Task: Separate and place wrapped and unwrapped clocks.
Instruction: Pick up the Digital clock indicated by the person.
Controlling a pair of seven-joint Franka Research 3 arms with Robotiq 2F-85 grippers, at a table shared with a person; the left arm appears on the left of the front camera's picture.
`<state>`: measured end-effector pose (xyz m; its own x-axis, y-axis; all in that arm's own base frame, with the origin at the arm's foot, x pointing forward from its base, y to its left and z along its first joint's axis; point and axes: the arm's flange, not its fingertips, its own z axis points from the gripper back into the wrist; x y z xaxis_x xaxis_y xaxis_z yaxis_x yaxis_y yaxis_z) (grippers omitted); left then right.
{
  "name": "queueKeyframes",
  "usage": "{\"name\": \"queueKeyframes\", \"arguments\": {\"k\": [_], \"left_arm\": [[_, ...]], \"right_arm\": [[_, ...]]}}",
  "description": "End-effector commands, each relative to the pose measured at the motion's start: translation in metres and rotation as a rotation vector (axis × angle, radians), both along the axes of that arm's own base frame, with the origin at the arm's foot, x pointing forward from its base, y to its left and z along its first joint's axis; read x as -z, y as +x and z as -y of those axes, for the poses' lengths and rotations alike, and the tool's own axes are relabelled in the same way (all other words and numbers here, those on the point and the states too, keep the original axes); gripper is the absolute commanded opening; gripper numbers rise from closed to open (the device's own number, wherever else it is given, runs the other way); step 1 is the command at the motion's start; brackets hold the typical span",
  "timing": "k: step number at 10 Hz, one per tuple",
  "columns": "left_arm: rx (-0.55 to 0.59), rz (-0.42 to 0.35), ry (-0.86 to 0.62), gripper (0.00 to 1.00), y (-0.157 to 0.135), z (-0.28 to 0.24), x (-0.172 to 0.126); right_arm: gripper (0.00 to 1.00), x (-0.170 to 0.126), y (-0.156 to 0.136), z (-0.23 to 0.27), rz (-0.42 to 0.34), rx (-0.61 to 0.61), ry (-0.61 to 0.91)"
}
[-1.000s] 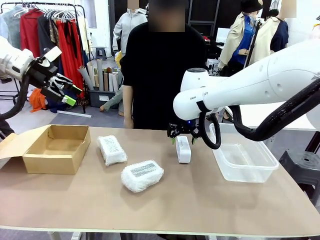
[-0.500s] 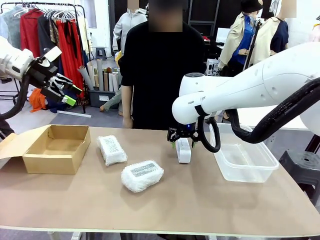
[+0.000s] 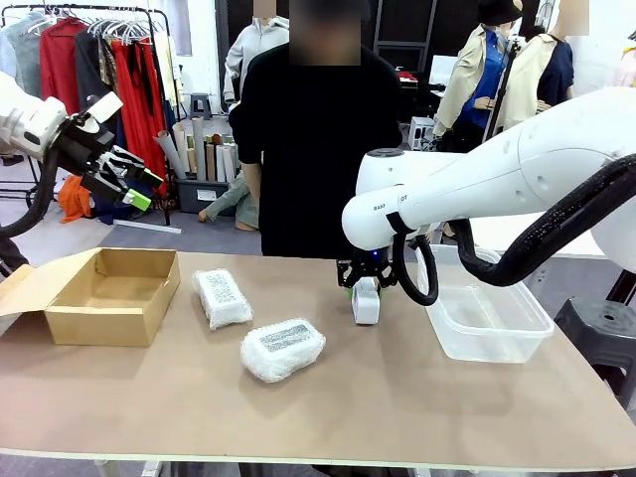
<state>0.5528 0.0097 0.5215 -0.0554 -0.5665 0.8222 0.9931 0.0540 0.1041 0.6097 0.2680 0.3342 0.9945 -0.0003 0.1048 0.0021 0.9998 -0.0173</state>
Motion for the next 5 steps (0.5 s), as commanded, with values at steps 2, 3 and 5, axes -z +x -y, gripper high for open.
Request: {"name": "queueKeyframes", "arguments": {"k": [2, 3, 5], "left_arm": [[0.0, 0.002, 0.004, 1.0, -0.002, -0.001, -0.001], [0.0, 0.002, 0.004, 1.0, -0.002, -0.001, -0.001], [0.0, 0.002, 0.004, 1.0, -0.002, -0.001, -0.001]], "right_arm": [[0.0, -0.005, 0.004, -0.001, 0.023, 0.009, -0.025], [0.0, -0.009, 0.005, -0.001, 0.016, 0.021, -0.024], [0.0, -0.02, 0.002, 0.001, 0.02, 0.006, -0.016]]}}
